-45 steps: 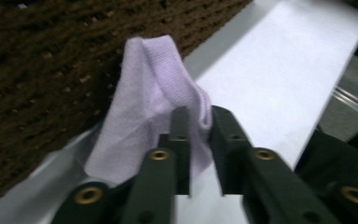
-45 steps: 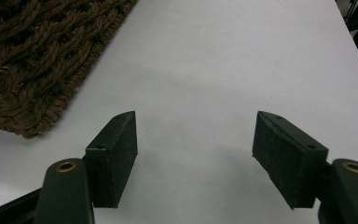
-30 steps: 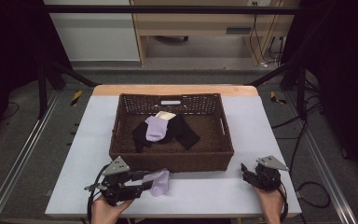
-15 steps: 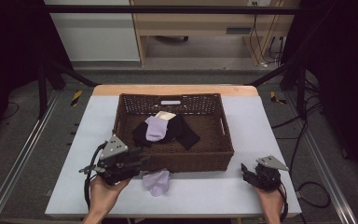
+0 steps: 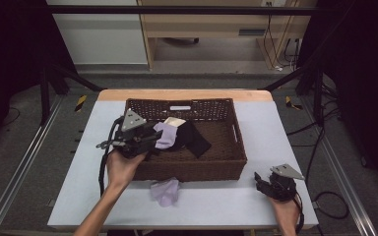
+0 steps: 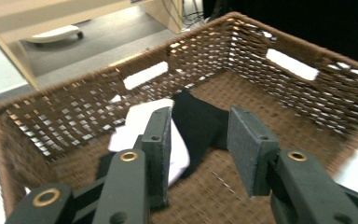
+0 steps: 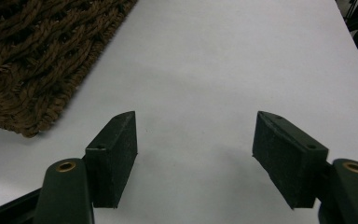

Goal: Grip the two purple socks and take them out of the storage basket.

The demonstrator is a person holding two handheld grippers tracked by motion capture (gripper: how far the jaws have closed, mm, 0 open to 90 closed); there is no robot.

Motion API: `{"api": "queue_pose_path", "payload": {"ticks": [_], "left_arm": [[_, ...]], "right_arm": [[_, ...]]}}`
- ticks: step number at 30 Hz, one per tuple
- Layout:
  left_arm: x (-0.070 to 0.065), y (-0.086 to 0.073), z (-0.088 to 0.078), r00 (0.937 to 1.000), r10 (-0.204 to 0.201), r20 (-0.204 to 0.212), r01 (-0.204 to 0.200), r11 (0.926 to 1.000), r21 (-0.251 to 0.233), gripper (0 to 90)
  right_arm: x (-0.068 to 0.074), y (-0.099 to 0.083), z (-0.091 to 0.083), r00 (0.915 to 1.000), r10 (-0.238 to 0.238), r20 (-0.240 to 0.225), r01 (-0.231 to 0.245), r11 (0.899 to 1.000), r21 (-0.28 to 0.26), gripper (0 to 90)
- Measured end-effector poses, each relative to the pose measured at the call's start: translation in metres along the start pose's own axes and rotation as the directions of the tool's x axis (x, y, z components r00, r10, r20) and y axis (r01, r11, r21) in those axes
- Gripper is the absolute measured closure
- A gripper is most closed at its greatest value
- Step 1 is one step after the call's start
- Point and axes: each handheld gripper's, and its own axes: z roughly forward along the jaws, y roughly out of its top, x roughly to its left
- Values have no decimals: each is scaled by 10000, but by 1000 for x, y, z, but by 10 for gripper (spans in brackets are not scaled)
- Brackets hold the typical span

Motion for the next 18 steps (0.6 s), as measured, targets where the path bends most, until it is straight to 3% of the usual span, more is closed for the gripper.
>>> {"api": "queue_pose_path", "payload": {"ticks": [11,18], "left_arm": [[22,11,51,9963,63,-859,-18,9986,520,594],[27,10,81,9922,310,-1209,-197,9955,930,580]], "right_arm": [[0,0,0,10000,16,-2,-16,10000,25,308],[0,0,1,10000,64,3,-64,9999,87,306]]}}
